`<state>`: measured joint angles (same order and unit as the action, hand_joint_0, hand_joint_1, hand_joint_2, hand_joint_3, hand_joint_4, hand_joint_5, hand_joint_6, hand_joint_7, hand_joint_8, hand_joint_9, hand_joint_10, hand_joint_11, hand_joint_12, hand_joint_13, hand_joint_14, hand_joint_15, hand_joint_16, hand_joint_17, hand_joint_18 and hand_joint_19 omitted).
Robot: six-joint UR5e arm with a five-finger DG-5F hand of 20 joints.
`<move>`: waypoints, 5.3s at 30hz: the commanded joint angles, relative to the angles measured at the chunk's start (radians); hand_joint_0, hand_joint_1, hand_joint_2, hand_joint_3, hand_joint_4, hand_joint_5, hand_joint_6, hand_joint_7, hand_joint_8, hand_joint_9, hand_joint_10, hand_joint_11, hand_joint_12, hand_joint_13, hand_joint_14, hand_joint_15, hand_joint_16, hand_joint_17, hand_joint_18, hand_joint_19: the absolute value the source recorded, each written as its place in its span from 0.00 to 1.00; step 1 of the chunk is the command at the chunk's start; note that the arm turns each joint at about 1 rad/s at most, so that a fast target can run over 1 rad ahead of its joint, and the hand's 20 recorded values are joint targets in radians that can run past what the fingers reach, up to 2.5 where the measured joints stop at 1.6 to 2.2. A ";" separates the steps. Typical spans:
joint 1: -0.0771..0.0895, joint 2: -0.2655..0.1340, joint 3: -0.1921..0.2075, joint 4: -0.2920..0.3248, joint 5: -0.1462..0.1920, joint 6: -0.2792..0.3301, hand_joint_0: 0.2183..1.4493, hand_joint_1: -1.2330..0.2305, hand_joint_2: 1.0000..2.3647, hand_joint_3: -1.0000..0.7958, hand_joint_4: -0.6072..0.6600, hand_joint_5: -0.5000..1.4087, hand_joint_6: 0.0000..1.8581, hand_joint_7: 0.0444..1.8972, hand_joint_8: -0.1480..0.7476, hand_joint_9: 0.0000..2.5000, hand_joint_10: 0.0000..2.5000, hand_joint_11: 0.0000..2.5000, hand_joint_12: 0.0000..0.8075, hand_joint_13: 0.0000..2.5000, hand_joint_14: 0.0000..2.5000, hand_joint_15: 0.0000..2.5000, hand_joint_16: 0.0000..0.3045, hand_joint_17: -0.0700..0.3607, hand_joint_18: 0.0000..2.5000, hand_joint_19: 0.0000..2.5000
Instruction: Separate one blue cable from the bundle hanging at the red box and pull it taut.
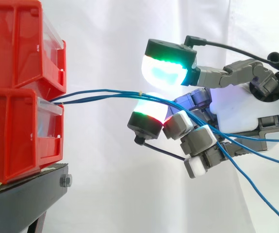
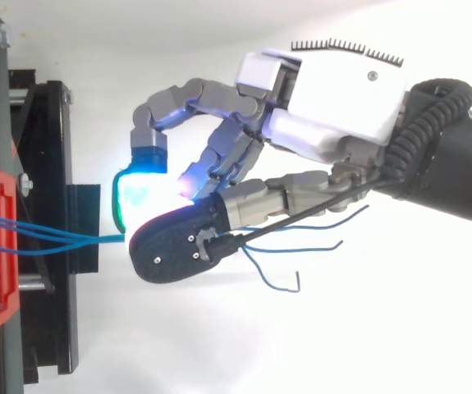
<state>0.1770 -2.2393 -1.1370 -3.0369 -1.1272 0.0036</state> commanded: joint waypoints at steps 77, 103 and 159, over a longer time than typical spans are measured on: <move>-0.007 0.000 -0.029 0.122 0.012 -0.062 0.29 0.58 0.00 0.28 0.60 0.17 0.43 0.59 0.52 0.50 0.01 0.55 0.49 0.56 0.01 0.58 0.17 0.43 0.43 0.35; -0.002 0.000 -0.029 0.124 0.014 -0.062 0.34 0.50 0.01 0.33 0.62 0.18 0.40 0.60 0.52 0.49 0.01 0.54 0.49 0.54 0.01 0.53 0.17 0.44 0.42 0.36; 0.002 0.000 -0.029 0.124 0.027 -0.062 0.31 0.42 0.01 0.34 0.62 0.21 0.27 0.72 0.53 0.48 0.01 0.51 0.51 0.54 0.01 0.52 0.17 0.43 0.42 0.35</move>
<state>0.1795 -2.2396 -1.1658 -2.9130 -1.0999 -0.0583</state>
